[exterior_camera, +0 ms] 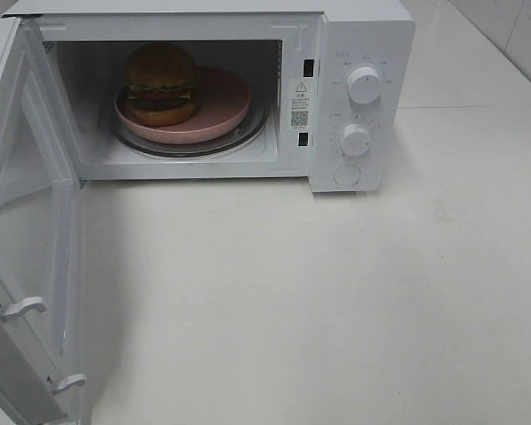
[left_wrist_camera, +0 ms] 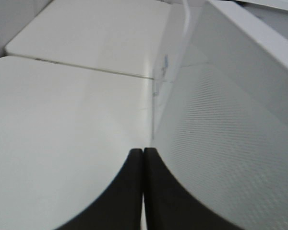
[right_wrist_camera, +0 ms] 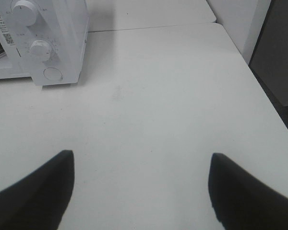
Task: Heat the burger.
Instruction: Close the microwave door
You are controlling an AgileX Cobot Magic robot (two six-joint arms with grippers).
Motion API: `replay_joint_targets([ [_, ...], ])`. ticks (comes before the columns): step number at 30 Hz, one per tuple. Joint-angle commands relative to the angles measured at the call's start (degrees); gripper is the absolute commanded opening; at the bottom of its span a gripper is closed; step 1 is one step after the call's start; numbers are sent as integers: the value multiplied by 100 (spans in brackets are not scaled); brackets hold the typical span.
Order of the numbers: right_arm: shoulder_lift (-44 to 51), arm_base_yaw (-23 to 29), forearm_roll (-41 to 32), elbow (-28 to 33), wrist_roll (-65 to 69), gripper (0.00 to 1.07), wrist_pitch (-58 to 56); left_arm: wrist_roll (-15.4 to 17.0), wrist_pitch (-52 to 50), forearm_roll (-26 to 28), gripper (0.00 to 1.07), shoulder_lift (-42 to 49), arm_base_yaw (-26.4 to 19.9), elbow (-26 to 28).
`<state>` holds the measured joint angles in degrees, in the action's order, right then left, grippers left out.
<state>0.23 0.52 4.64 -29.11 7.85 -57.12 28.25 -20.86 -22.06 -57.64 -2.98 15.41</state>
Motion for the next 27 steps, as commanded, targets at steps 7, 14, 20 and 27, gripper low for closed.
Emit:
replay_joint_targets([
  [7, 155, -17, -6, 23, -74, 75, -11, 1197, -1467, -1278, 0, -842, 372, -6],
  [14, 155, -17, -6, 23, -74, 75, -11, 871, -2338, -905, 0, -1725, 1261, 206],
  [20, 155, -17, -6, 23, -74, 75, -11, -86, -2332, 447, 0, -2212, 2292, 699],
  [27, 155, -17, -6, 23, -74, 75, -11, -1358, -2212, 2160, 0, -2739, 3277, 1283],
])
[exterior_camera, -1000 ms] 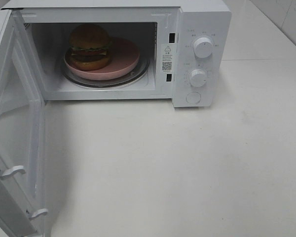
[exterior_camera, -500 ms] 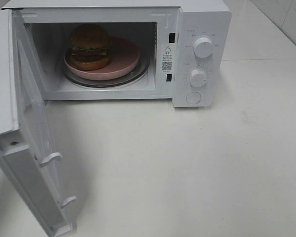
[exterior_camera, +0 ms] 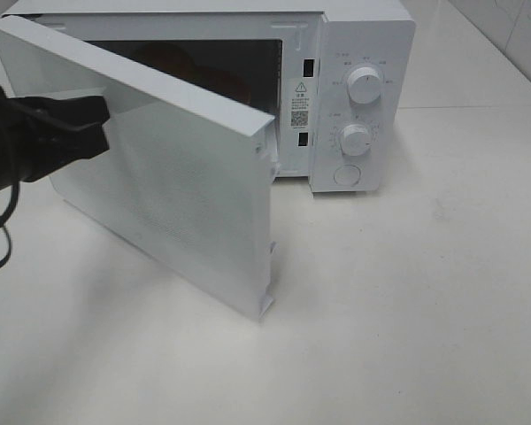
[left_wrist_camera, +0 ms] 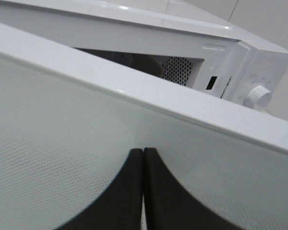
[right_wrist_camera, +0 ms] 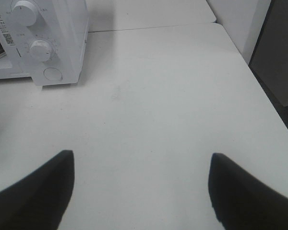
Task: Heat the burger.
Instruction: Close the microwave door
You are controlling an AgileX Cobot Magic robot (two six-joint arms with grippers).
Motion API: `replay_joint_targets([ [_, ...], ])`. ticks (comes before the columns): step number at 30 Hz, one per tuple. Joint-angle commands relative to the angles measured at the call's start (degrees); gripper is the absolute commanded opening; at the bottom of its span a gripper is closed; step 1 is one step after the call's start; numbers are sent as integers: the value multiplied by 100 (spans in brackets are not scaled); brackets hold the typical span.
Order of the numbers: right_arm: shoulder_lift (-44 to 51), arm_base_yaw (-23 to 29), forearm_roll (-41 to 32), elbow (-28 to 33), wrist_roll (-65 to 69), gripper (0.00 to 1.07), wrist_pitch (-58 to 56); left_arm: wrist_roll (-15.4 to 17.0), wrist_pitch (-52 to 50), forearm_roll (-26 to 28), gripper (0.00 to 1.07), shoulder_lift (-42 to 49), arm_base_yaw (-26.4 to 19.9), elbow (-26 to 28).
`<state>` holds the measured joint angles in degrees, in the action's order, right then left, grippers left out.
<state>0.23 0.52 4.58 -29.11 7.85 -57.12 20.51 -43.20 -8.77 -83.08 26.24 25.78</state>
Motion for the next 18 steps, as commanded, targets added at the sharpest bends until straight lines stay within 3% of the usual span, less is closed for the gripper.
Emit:
replay_joint_targets([
  [1, 155, -17, 0, 23, -74, 75, -11, -997, 115, 1312, 0, -407, 636, 487],
  [2, 155, -17, 0, 23, -74, 75, -11, -997, 115, 1312, 0, -407, 636, 487],
  [4, 155, -17, 0, 23, -74, 75, -11, -1518, 218, 1782, 0, -693, 963, 859],
  [5, 155, -17, 0, 23, -74, 75, -11, -1518, 218, 1782, 0, -693, 963, 859],
  [6, 155, -17, 0, 23, -74, 75, -11, -1788, 235, 2086, 0, -911, 1157, 1129],
  [7, 155, -17, 0, 23, -74, 75, -11, -1788, 235, 2086, 0, -911, 1157, 1129],
  [9, 155, -17, 0, 23, -74, 75, -11, -2114, 241, 2401, 0, -1220, 1352, 1507],
  [14, 155, -17, 0, 23, -74, 75, -11, -2515, 241, 2962, 0, -1736, 1599, 2108],
  [18, 155, -17, 0, 23, -74, 75, -11, -2750, 229, 3117, 0, -2091, 1736, 2578],
])
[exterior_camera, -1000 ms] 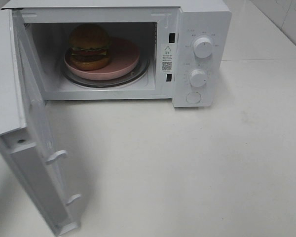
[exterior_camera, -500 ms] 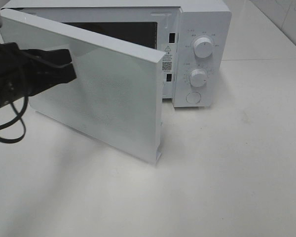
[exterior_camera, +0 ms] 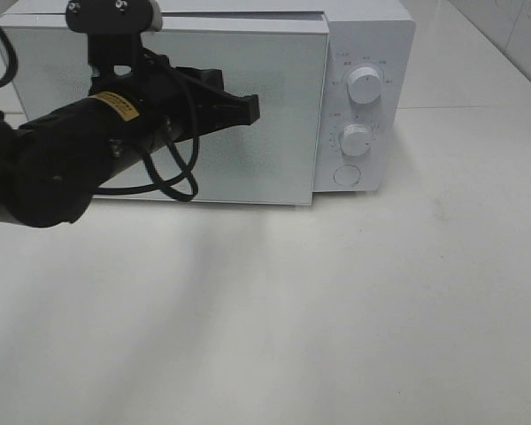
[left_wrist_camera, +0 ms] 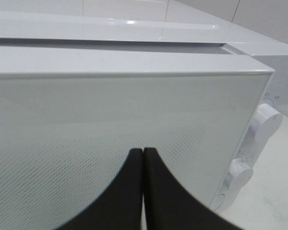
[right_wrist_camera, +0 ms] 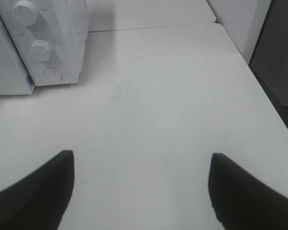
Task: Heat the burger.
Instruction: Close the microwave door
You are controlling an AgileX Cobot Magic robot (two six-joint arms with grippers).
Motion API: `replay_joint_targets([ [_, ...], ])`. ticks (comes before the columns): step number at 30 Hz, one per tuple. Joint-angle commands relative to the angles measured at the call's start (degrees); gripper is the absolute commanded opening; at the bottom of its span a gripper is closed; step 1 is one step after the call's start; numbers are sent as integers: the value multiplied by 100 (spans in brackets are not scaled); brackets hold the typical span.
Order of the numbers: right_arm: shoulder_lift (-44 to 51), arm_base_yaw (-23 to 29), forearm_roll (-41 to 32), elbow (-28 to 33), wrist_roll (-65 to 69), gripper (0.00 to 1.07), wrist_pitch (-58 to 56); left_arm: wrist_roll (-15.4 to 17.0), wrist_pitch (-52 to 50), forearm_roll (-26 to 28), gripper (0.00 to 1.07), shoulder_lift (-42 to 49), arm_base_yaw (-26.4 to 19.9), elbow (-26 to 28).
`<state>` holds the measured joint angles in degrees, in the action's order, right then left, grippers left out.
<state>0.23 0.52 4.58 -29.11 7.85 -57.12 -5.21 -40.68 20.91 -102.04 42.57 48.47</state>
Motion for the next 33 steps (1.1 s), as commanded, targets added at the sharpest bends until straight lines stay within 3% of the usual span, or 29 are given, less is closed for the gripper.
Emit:
replay_joint_targets([
  [1, 155, -17, 0, 23, -74, 75, -11, -178, -23, 149, 0, -195, 103, 309],
  [6, 155, -17, 0, 23, -74, 75, -11, -447, 23, 315, 0, -745, 183, 1043],
  [13, 155, -17, 0, 23, -74, 75, -11, -498, 46, 384, 0, -1117, 275, 1650],
  [16, 155, -17, 0, 23, -74, 75, -11, -796, 46, 521, 0, -1266, 275, 1902],
  [17, 155, -17, 0, 23, -74, 75, -11, -1071, 52, 659, 0, -1369, 275, 2057],
  [20, 155, -17, 0, 23, -74, 75, -11, -1186, 69, 733, 0, -1398, 264, 2120],
  [21, 155, -17, 0, 23, -74, 75, -11, -1427, 103, 922, 0, -1501, 264, 2263],
  [25, 155, -17, 0, 23, -74, 75, -11, -1770, 218, 1415, 0, -1679, 223, 2624],
  [33, 155, -17, 0, 23, -63, 75, -11, -1805, 390, 1243, 0, -1702, 97, 2779],
])
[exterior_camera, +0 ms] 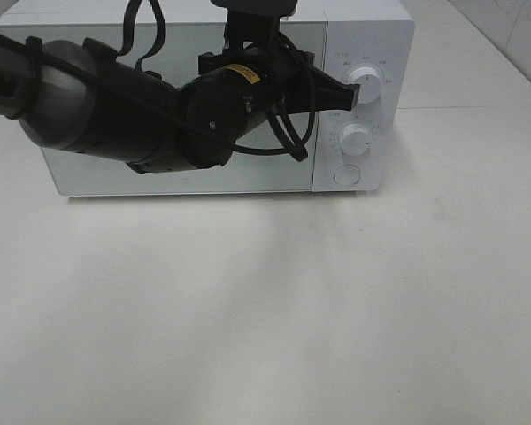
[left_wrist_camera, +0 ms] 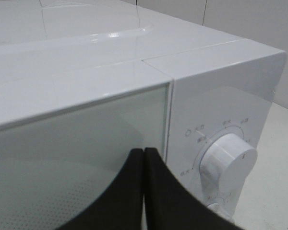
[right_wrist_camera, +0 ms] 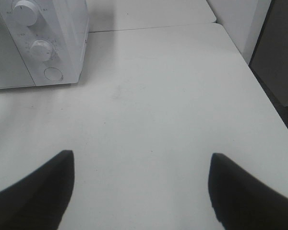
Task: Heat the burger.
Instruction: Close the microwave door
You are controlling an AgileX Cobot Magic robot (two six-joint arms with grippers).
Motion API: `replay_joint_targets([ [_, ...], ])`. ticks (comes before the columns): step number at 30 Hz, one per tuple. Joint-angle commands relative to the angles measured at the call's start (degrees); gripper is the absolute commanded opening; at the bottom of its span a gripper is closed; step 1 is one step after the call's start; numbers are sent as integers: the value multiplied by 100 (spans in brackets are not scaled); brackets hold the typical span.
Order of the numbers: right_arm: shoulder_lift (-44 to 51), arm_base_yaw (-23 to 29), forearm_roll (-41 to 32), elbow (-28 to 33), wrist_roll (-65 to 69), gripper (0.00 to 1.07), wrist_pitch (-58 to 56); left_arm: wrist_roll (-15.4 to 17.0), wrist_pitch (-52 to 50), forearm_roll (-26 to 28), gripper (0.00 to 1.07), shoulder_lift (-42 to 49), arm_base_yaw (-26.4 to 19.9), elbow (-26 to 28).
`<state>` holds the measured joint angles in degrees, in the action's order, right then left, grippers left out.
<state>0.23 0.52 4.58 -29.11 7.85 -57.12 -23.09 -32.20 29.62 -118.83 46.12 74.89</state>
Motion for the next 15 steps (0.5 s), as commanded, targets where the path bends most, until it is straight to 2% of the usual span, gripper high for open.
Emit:
replay_joint_targets([
  [1, 155, -17, 0, 23, -63, 75, -11, -17, -458, 372, 0, -23, -258, 138],
  [4, 155, -17, 0, 23, -63, 75, -11, -178, -269, 378, 0, 109, -103, 103],
  [6, 155, -17, 0, 23, -63, 75, -11, -447, 223, 516, 0, 309, 29, 86],
  [7, 155, -17, 0, 23, -63, 75, -11, -447, 223, 516, 0, 309, 29, 86],
  [9, 155, -17, 0, 23, -63, 75, -11, -722, 1066, 636, 0, 510, 126, 69],
  [10, 155, -17, 0, 23, -63, 75, -11, -722, 1066, 636, 0, 510, 126, 69],
  [11, 155, -17, 0, 23, -63, 75, -11, -819, 1776, 653, 3, 636, 138, 69],
  [12, 155, -17, 0, 23, -63, 75, -11, -819, 1776, 653, 3, 636, 138, 69],
  [13, 155, -17, 0, 23, -63, 75, -11, -837, 2120, 659, 7, 705, 138, 69],
  [14, 155, -17, 0, 23, -63, 75, -11, -848, 2979, 653, 25, 831, 138, 69],
  [15, 155, -17, 0, 23, -63, 75, -11, -848, 2979, 653, 25, 831, 138, 69],
])
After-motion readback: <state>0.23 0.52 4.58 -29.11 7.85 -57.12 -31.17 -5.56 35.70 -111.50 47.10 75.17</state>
